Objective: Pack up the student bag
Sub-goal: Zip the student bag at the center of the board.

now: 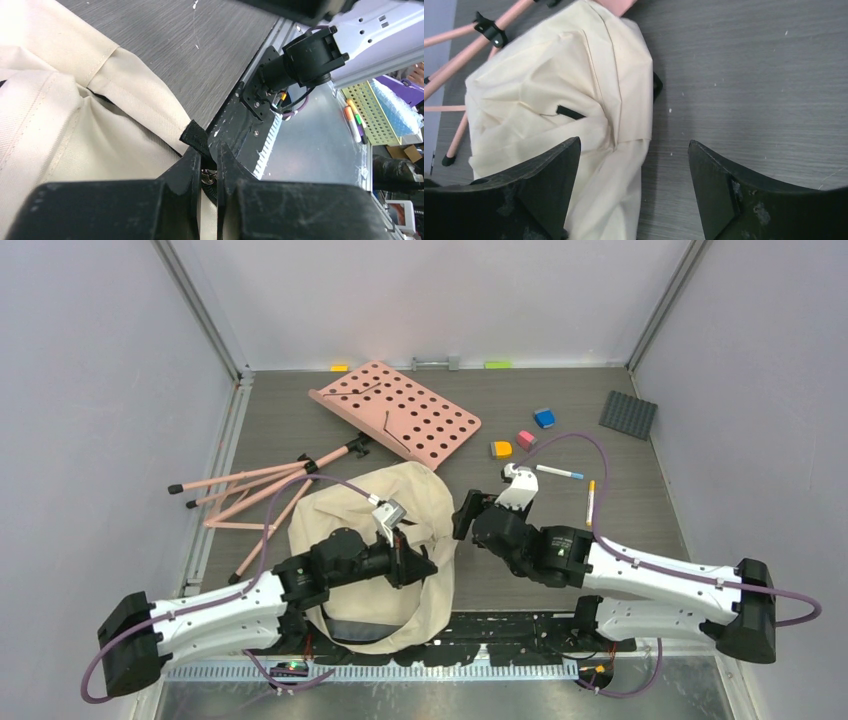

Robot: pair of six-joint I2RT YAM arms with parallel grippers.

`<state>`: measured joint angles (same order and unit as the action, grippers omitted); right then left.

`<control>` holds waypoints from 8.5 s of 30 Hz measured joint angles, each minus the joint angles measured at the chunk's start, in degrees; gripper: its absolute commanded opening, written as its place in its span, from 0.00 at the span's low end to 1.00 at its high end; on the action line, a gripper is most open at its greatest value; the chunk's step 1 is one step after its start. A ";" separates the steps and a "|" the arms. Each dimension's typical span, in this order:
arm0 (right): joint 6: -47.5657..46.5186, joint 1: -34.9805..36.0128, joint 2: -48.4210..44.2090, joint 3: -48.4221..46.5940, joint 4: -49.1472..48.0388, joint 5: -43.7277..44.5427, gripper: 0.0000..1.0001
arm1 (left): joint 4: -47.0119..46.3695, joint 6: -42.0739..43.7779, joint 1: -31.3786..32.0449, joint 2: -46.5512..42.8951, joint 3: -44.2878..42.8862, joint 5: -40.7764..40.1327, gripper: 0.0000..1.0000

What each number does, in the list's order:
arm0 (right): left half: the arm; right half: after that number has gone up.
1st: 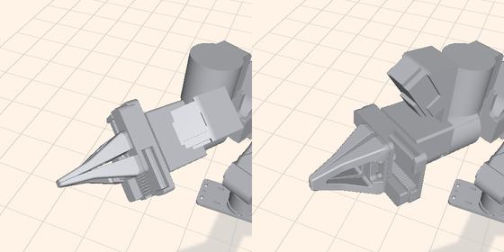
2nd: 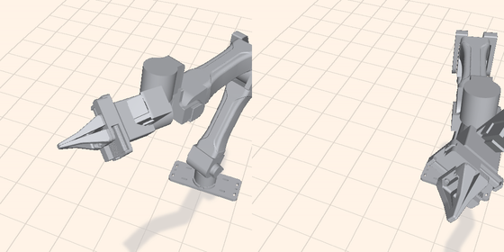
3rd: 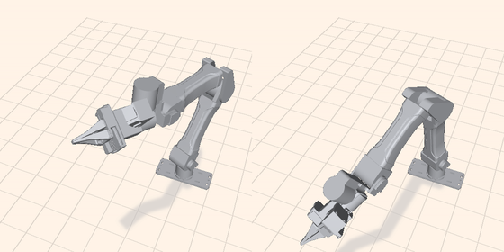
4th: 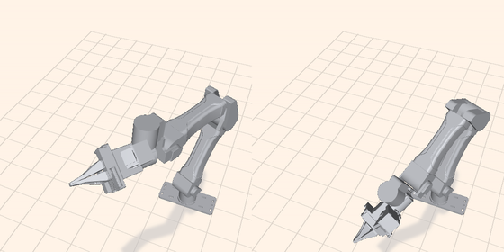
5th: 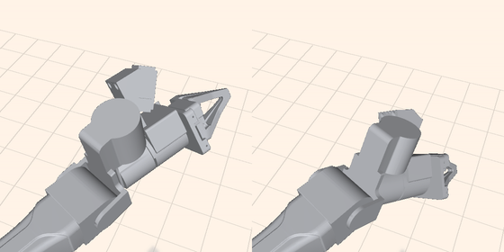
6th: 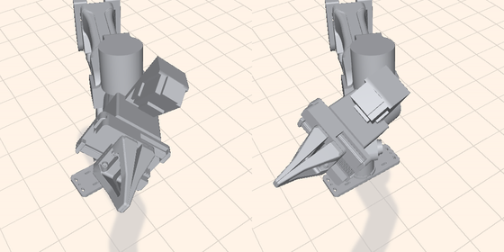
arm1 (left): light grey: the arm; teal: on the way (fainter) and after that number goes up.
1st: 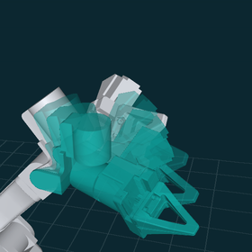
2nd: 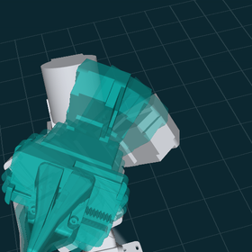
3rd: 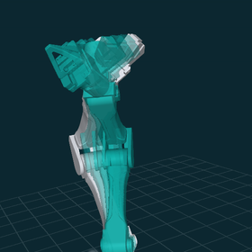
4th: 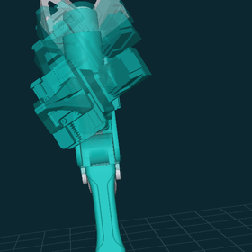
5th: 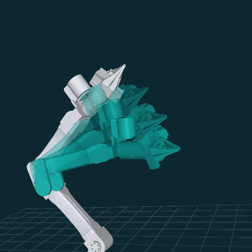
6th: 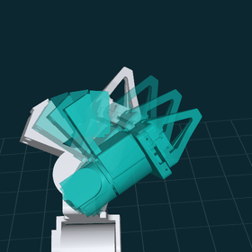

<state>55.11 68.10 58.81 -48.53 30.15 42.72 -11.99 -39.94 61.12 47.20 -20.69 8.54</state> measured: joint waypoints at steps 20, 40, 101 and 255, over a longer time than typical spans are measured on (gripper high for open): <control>11.91 -1.09 9.49 15.69 -22.58 -16.31 0.01 | 2.40 1.42 0.00 2.69 -0.85 2.25 0.01; 16.22 -10.58 3.28 20.35 -25.53 -18.03 0.00 | -3.21 1.42 6.21 1.55 0.66 -9.73 0.00; -10.08 -4.81 9.33 7.17 -9.31 -22.82 0.56 | -11.21 -7.08 11.26 10.71 2.19 -23.19 0.36; 1.88 -0.26 4.81 1.60 7.15 -19.26 0.66 | -11.45 -1.64 9.38 16.70 -0.87 2.58 0.00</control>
<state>56.99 67.83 63.61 -46.94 37.30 23.46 -23.44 -41.58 70.50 63.90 -21.56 11.11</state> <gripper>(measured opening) 0.674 0.023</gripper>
